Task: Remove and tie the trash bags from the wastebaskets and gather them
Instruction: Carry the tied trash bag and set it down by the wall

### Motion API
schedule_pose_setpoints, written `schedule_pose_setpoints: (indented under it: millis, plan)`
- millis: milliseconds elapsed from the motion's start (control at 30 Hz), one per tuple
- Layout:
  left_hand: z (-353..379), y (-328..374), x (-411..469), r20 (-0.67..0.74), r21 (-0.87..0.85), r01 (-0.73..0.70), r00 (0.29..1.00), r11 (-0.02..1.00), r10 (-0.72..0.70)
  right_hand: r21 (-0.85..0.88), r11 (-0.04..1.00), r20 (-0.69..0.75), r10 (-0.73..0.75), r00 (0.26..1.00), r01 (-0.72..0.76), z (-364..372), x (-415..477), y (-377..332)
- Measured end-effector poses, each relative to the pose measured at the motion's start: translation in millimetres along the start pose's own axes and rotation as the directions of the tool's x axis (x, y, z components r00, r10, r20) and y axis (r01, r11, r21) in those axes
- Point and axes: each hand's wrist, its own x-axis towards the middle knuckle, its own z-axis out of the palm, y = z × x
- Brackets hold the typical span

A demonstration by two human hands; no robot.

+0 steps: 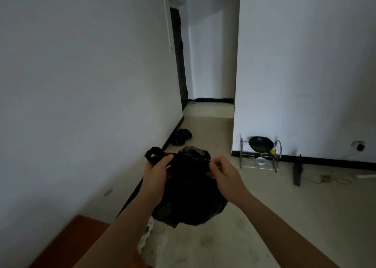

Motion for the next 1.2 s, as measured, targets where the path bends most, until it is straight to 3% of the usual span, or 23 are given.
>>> schedule_pose_setpoints:
  millis: [300,533,667,1000,1200]
  plan:
    - [34,6,226,-0.063,0.003,-0.097,0.993,0.995,0.097,-0.045,0.998,0.063,-0.042,0.997,0.045,25,240,44]
    - [63,32,425,-0.009,0.007,-0.083,0.997,0.997,0.083,-0.113,0.993,0.072,-0.017,0.997,0.025,41,431,61]
    - [89,46,521,0.010,0.032,-0.105,0.994,0.994,0.105,-0.095,0.995,0.028,0.006,1.000,-0.003,41,525,67]
    - [137,26,804,0.023,0.071,-0.078,0.997,0.994,0.076,-0.080,0.996,0.053,0.038,0.998,-0.034,69,789,170]
    - [155,63,956,0.007,0.138,-0.169,0.985,0.976,0.170,-0.066,0.998,0.079,-0.011,0.997,0.016,92,960,175]
